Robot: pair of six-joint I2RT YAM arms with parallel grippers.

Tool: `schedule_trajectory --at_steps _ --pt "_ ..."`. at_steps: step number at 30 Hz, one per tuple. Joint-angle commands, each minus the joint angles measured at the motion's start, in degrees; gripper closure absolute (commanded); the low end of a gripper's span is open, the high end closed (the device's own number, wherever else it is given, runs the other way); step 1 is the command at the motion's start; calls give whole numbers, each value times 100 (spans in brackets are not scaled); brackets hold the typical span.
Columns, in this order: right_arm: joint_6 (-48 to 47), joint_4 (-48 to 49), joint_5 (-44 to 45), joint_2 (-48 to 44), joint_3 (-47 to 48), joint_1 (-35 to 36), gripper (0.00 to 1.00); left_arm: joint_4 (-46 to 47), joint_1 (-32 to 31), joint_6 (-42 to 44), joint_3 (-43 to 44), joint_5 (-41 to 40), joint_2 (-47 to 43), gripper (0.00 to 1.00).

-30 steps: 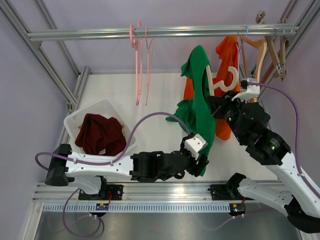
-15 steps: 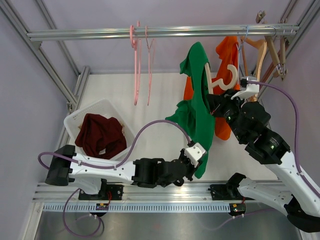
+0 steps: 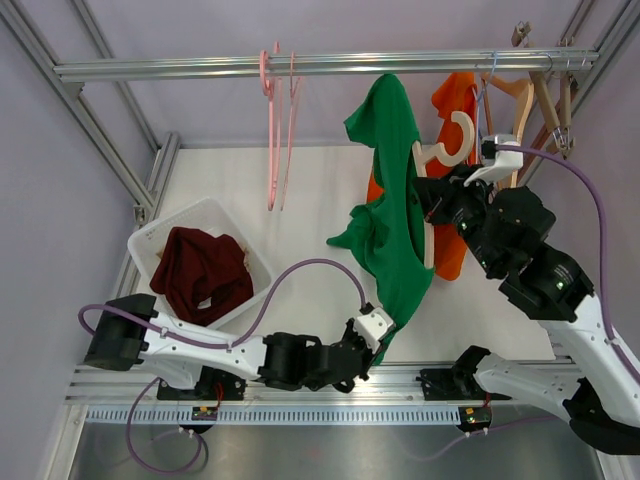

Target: Remove the t-shirt from the hanger

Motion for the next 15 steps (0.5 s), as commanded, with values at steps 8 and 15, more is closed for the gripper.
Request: schedule_trajectory --at_steps 8,15 --pt "-439 -816 -575 -225 1942 33 100 -252 -111 -172 -453 -172 -520 100" --pt "-413 -1009 -1110 -550 2188 33 100 -955 -119 13 -296 -584 -914 100"
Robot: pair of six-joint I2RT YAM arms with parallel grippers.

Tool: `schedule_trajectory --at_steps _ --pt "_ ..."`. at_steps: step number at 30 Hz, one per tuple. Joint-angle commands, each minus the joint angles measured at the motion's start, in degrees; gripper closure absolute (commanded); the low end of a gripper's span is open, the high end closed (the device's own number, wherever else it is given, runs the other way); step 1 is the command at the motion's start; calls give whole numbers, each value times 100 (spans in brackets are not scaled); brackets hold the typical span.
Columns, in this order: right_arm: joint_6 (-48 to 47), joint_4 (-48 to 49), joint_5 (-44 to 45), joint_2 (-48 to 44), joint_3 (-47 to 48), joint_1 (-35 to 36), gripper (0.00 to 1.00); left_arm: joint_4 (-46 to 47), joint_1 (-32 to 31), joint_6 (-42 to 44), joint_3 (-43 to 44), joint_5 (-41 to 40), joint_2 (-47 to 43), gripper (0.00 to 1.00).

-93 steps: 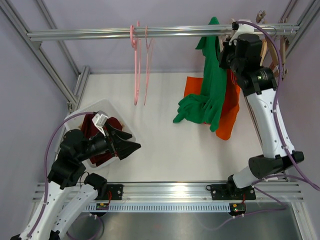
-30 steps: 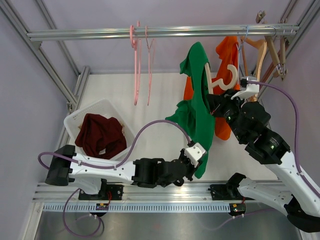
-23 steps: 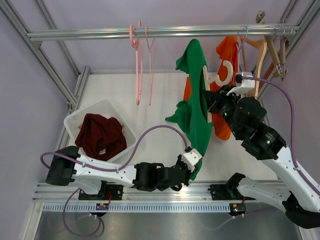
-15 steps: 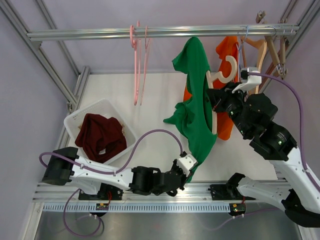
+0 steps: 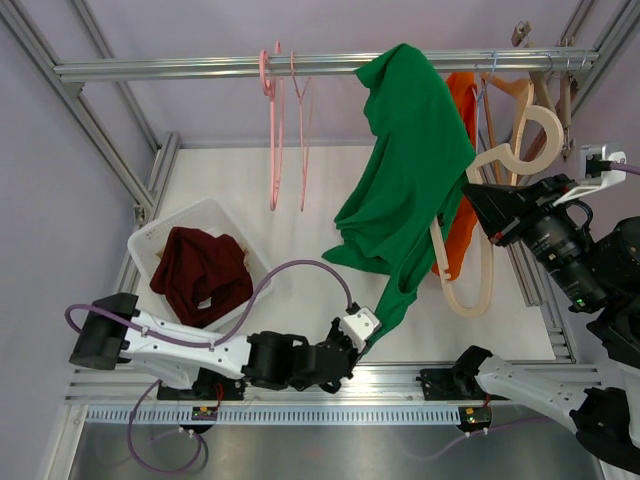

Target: Remove the t-shirt from the hanger

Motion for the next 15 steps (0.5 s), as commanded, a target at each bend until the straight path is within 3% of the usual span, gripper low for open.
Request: schedule_trajectory --at_steps 1,7,11,15 --pt "-26 453 -681 -183 304 16 100 -450 -82 220 135 -599 -522 100" --pt "361 795 -1955 -1148 -1074 16 100 -433 -82 1607 855 -1934 -1673 100" --pt "510 752 -2547 -1634 -1348 16 100 -21 -82 2882 1321 -2569 -1948 100" --pt "581 602 -2916 -1906 -1463 16 100 1785 -4 4884 1348 -2878 -2124 100"
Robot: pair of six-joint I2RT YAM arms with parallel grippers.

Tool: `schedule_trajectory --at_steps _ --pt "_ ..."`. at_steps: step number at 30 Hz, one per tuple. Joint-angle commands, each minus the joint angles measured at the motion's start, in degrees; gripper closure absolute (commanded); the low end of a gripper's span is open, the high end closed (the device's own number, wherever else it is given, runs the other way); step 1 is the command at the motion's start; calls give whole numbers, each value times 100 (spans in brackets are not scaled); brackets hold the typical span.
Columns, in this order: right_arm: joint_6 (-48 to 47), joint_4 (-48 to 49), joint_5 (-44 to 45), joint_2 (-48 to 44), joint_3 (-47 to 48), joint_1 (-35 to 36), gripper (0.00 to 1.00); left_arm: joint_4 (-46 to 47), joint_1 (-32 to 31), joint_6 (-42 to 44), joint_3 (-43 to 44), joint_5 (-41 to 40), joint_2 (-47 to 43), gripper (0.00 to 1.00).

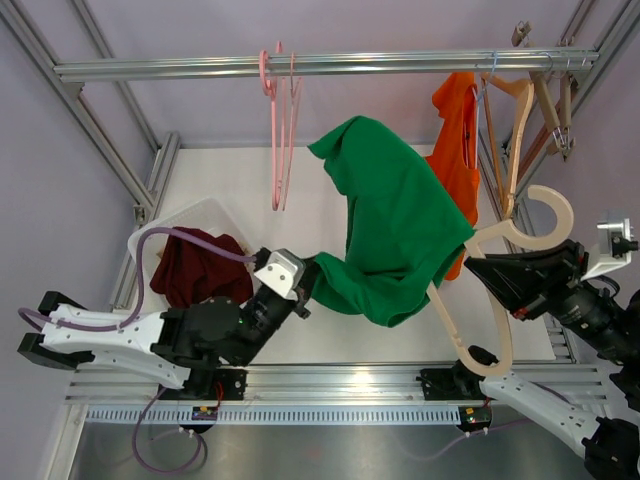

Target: Remove the t-shirt from the hanger

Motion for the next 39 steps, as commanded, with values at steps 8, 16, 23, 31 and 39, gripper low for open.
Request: schedule_trajectory --at_steps 8,16,23,31,39 --pt "423 686 -1598 -389 -150 16 100 3167 534 3023 203 324 183 77" --pt "766 1064 -2135 -512 -299 16 100 3484 1193 3023 520 817 781 26" --pt "784 1003 -2144 -626 -326 16 100 3449 1282 3101 783 1090 825 100" --pt "538 -42 -924 -740 -282 16 100 2443 1282 2637 1266 1300 614 100" --pt "537 -1413 1588 -1355 -431 16 100 401 1090 1493 3732 2161 763 100"
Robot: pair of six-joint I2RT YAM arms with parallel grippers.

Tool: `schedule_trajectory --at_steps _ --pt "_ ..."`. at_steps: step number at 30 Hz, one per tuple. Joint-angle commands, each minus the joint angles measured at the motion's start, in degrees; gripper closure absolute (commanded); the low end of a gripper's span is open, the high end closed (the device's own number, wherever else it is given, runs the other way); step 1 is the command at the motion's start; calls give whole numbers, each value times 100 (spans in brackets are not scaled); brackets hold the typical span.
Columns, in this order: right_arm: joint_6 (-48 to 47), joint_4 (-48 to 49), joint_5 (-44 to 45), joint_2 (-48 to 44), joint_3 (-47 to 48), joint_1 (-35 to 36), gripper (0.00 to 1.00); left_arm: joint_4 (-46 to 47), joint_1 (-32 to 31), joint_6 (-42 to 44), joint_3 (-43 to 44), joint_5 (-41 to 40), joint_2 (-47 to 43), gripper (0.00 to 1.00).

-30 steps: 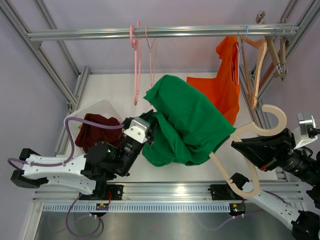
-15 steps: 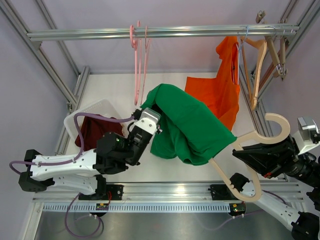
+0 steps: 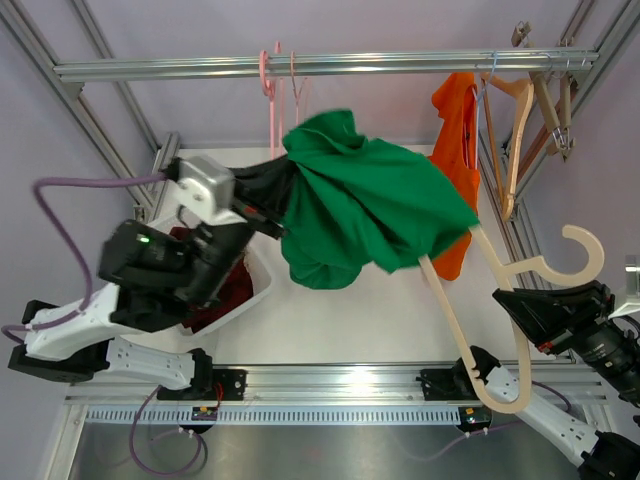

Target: Remove the t-shirt from the hanger

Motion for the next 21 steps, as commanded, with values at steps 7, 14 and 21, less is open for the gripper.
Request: schedule_trajectory --at_steps 7,14,21 --pt "-68 -901 1247 -329 -250 16 100 -1520 -395 -142 2733 182 148 100" --pt "-121 -1008 1661 -522 -295 7 100 -1574 -404 448 3245 -521 -352 100" --pt "-218 -710 1477 -215 -417 7 100 -277 -404 1880 2167 -1305 -809 100"
